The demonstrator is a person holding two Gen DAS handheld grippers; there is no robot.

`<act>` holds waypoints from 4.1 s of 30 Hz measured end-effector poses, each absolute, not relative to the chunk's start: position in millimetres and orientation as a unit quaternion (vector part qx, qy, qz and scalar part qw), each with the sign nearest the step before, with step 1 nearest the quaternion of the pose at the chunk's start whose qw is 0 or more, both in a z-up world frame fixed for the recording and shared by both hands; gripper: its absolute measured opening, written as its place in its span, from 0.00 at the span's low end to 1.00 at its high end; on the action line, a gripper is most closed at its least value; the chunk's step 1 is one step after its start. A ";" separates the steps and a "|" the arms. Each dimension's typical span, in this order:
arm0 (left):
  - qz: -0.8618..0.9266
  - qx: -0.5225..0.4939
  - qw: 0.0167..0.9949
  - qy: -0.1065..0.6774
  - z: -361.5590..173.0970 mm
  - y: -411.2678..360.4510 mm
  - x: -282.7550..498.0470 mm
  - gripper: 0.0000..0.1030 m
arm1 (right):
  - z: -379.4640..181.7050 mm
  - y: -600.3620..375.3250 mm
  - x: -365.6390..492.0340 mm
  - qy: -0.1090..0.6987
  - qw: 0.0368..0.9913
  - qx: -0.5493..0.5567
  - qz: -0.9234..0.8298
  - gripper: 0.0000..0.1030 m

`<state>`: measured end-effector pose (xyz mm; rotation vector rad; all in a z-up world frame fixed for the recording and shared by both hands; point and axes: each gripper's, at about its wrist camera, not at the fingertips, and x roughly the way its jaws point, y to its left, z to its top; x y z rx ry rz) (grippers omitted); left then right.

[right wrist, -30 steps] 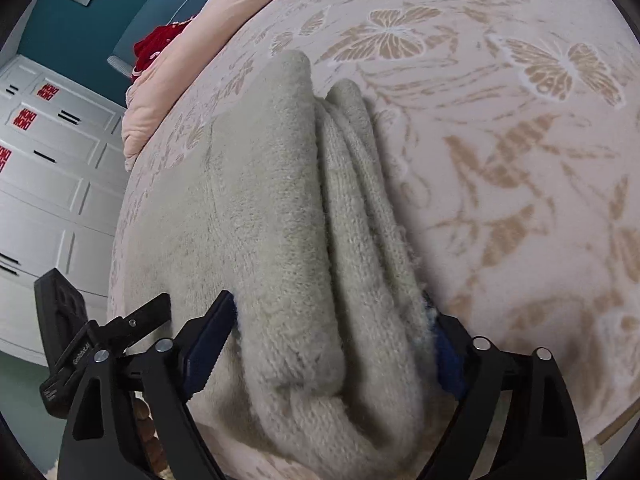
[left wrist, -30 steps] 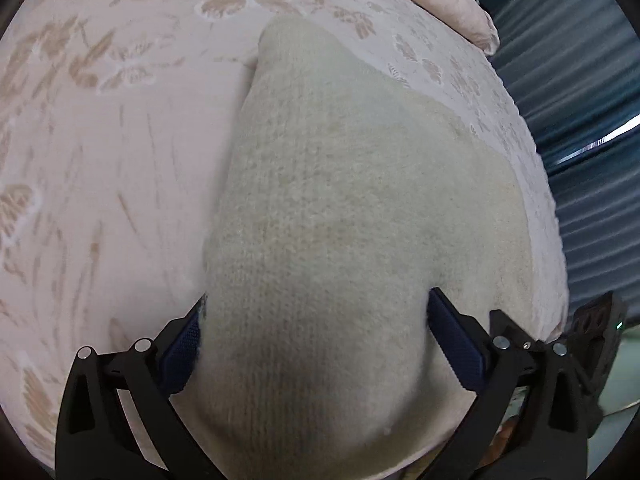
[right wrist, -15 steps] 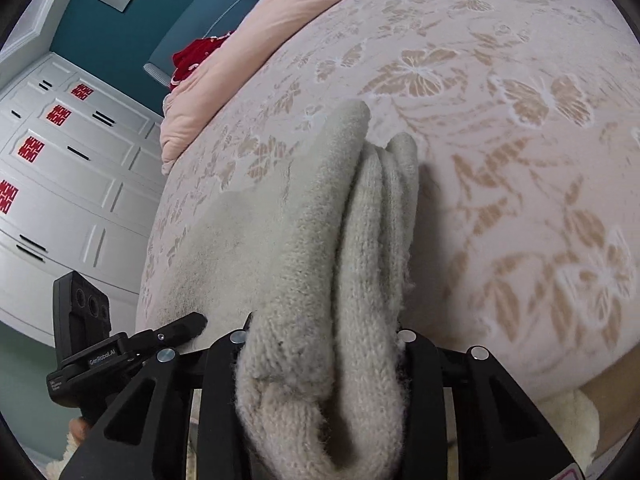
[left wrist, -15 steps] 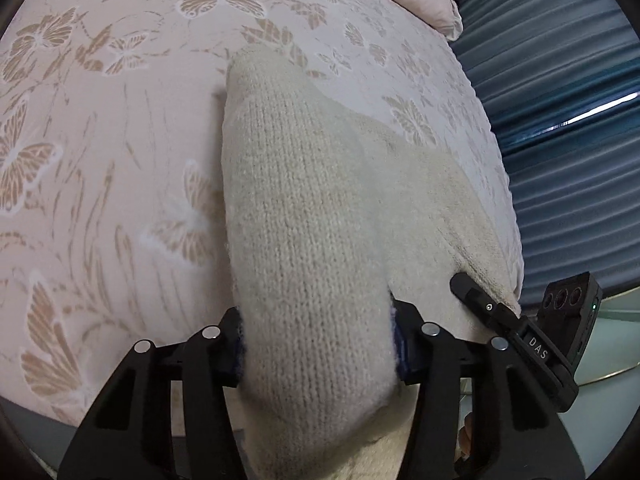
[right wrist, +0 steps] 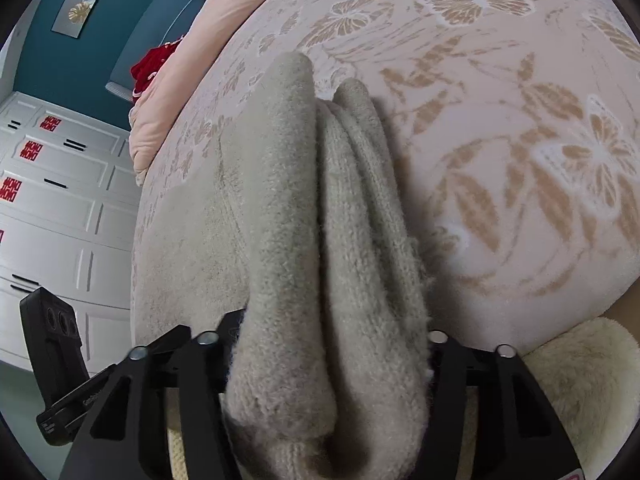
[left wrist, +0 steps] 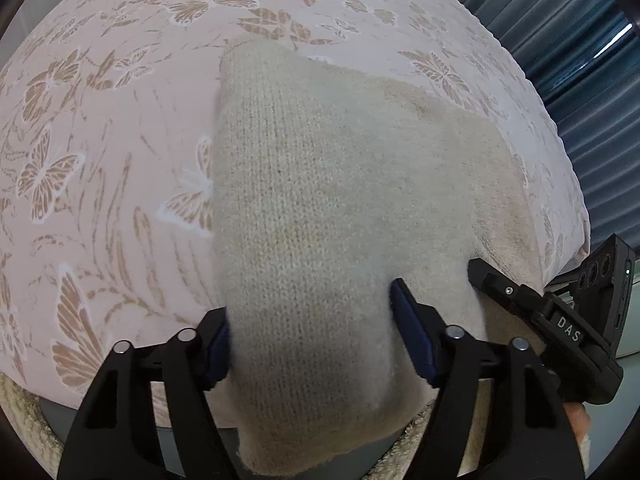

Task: Fold small clothes
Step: 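Lift the folded sweater up off the bed with both grippers, then lower the folded sweater back onto the bed with both grippers, then open both grippers and release the folded sweater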

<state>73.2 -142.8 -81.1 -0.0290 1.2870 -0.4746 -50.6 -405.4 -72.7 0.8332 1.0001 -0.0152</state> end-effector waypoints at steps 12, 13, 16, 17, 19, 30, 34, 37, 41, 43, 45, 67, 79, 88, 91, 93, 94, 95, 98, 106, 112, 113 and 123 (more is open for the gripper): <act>-0.296 -0.036 0.828 0.474 65.6 -130.0 57.8 0.39 | 90.5 -384.2 -77.7 0.313 0.883 0.346 0.049 0.32; -0.305 -0.037 0.835 0.456 83.9 -125.8 53.5 0.39 | 108.4 -381.1 -82.3 0.291 0.893 0.339 0.056 0.32; -0.332 -0.033 0.859 0.388 144.3 -113.2 35.7 0.40 | 165.8 -368.1 -98.5 0.225 0.921 0.310 0.077 0.32; -0.340 -0.031 0.867 0.362 165.2 -107.5 28.8 0.40 | 183.6 -362.4 -105.2 0.202 0.929 0.298 0.085 0.32; -0.352 -0.030 0.883 0.310 204.2 -94.2 15.0 0.40 | 222.1 -346.8 -116.7 0.155 0.945 0.271 0.099 0.32; -0.363 -0.040 0.929 0.063 362.1 6.8 -42.1 0.44 | 358.2 -265.8 -138.8 -0.024 0.963 0.174 0.203 0.33; -0.341 -0.046 0.939 0.026 375.3 43.7 -38.6 0.46 | 362.7 -235.4 -118.4 -0.018 0.957 0.176 0.231 0.33; -0.319 -0.055 0.945 0.043 365.0 66.1 -21.6 0.46 | 345.8 -212.3 -99.4 0.012 0.954 0.183 0.238 0.34; -0.277 -0.058 0.952 0.116 301.0 90.9 17.1 0.53 | 268.6 -186.7 -47.6 0.116 0.950 0.194 0.216 0.40; -0.249 -0.071 0.951 0.170 238.2 105.8 41.6 0.77 | 186.9 -178.6 -16.3 0.209 0.942 0.192 0.179 0.48; -0.212 -0.083 0.940 0.253 154.1 121.7 60.3 0.88 | 94.5 -178.6 -0.3 0.318 0.924 0.175 0.124 0.49; -0.130 -0.219 0.799 0.545 -108.6 119.5 173.7 0.91 | -84.3 -208.3 110.1 0.516 0.812 0.271 0.036 0.78; -0.202 -0.238 0.823 0.474 -22.1 134.7 201.6 0.50 | 7.6 -174.3 114.9 0.406 0.862 0.273 0.133 0.34; -0.090 -0.154 0.842 0.509 -66.0 161.2 162.9 0.65 | 5.5 -176.0 73.4 0.419 0.880 0.203 0.093 0.33; -0.096 -0.124 0.862 0.483 -48.0 154.1 139.1 0.66 | 4.4 -143.7 69.0 0.442 0.881 0.120 0.116 0.31; -0.086 -0.083 0.867 0.484 -49.9 139.3 135.1 0.70 | -35.4 -134.8 76.9 0.496 0.861 0.071 0.088 0.31; -0.074 -0.056 0.865 0.494 -57.8 131.6 136.2 0.70 | -59.0 -135.9 81.3 0.525 0.846 0.061 0.071 0.26; -0.060 -0.035 0.858 0.509 -69.1 125.6 142.1 0.70 | -65.6 -138.2 80.7 0.528 0.844 0.070 0.065 0.24; -0.043 -0.033 0.846 0.530 -87.3 125.1 150.0 0.72 | -29.2 -137.1 67.6 0.489 0.865 0.092 0.068 0.24; -0.030 -0.018 0.848 0.528 -90.6 122.8 149.0 0.79 | -69.0 -139.2 75.2 0.520 0.852 0.043 0.043 0.23; -0.037 -0.040 0.860 0.508 -64.3 129.7 140.1 0.78 | -2.5 -143.4 87.2 0.474 0.869 0.117 0.077 0.26; -0.042 -0.050 0.864 0.499 -57.1 129.5 140.1 0.78 | -1.8 -146.0 97.8 0.473 0.869 0.125 0.079 0.27; -0.042 -0.042 0.858 0.510 -60.8 110.9 160.6 0.78 | -36.9 -154.2 172.6 0.502 0.844 0.169 0.079 0.09</act>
